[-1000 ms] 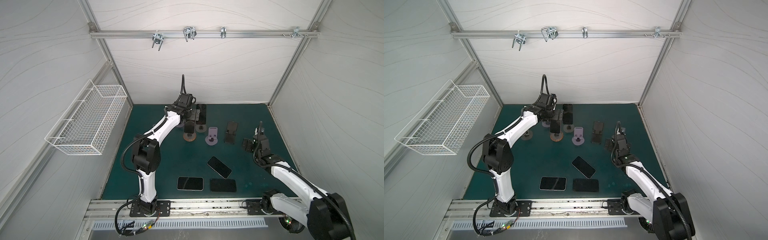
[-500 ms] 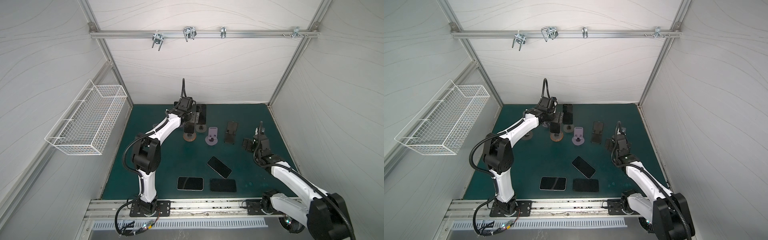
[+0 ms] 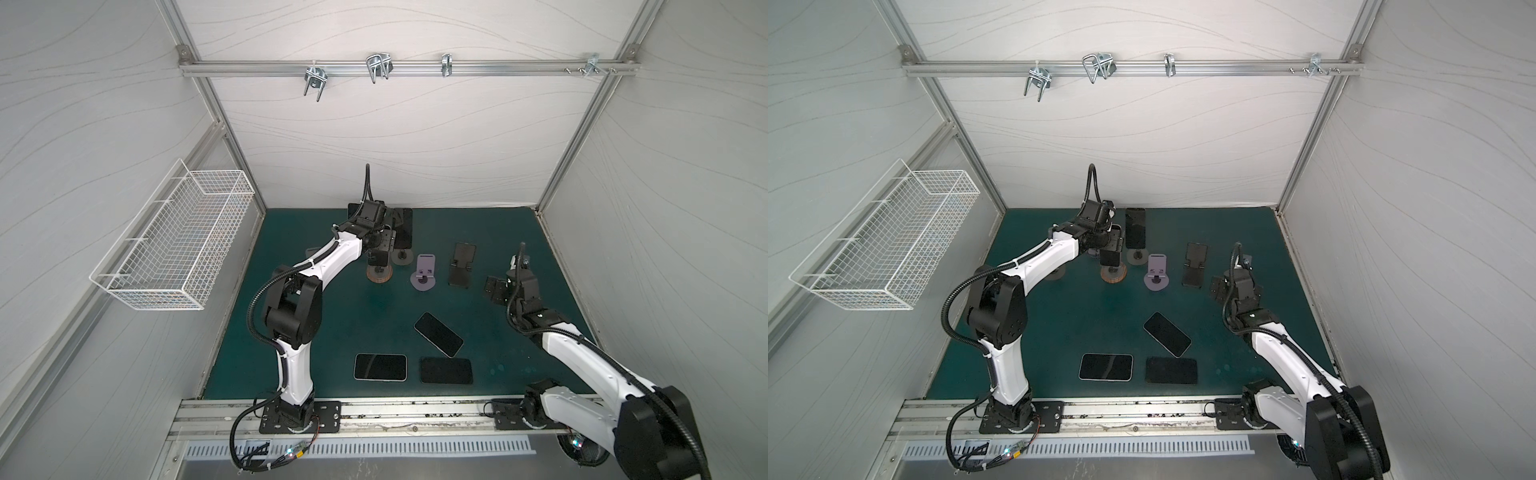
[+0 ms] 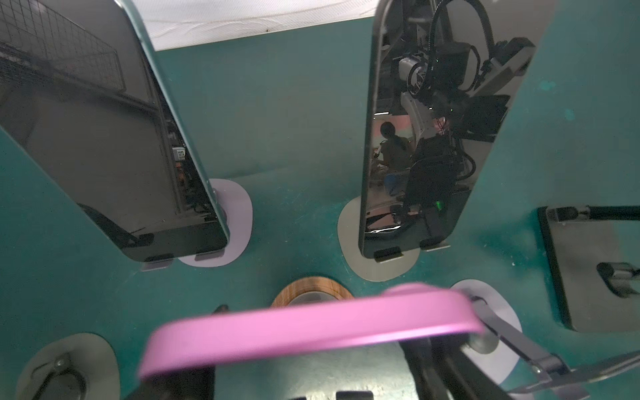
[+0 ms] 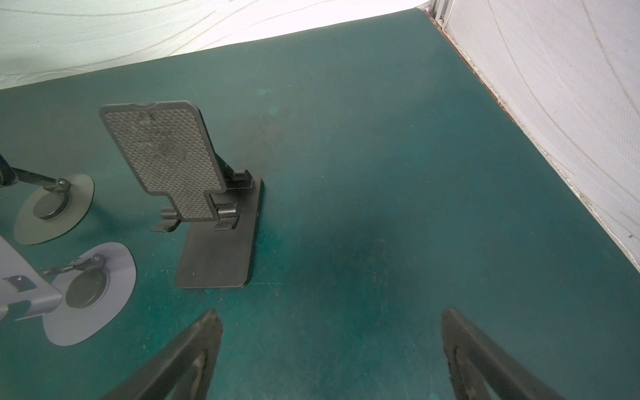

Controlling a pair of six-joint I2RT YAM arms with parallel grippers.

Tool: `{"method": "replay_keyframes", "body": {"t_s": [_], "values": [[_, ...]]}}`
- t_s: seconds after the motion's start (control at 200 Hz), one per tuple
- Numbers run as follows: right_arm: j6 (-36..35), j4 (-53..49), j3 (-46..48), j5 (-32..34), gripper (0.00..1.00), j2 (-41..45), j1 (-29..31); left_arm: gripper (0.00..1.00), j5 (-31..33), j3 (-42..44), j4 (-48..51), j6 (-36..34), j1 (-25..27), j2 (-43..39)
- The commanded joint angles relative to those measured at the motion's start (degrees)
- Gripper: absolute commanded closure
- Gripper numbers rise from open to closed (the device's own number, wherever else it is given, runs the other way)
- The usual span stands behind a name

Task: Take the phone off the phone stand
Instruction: 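Lower the left gripper around the top of the pink-framed phone and close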

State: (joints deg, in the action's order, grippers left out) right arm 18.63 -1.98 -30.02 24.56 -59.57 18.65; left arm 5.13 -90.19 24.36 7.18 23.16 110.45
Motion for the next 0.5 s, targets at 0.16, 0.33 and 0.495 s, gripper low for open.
{"method": "replay_keyframes", "body": {"t_s": [0.16, 0.33, 0.495], "values": [[0.6, 0.3, 0.1, 0.2, 0.01, 0.3, -0.4, 0.3, -1.0, 0.2, -1.9, -1.4, 0.4, -4.1], [0.6, 0.2, 0.1, 0.2, 0.01, 0.2, -0.4, 0.32, -1.3, -1.6, 0.1, -1.4, 0.4, -4.8], [0.9, 0.0, 0.0, 0.4, 0.01, 0.0, -0.5, 0.32, -2.2, -1.6, 1.7, -1.3, 0.4, -7.1]]}}
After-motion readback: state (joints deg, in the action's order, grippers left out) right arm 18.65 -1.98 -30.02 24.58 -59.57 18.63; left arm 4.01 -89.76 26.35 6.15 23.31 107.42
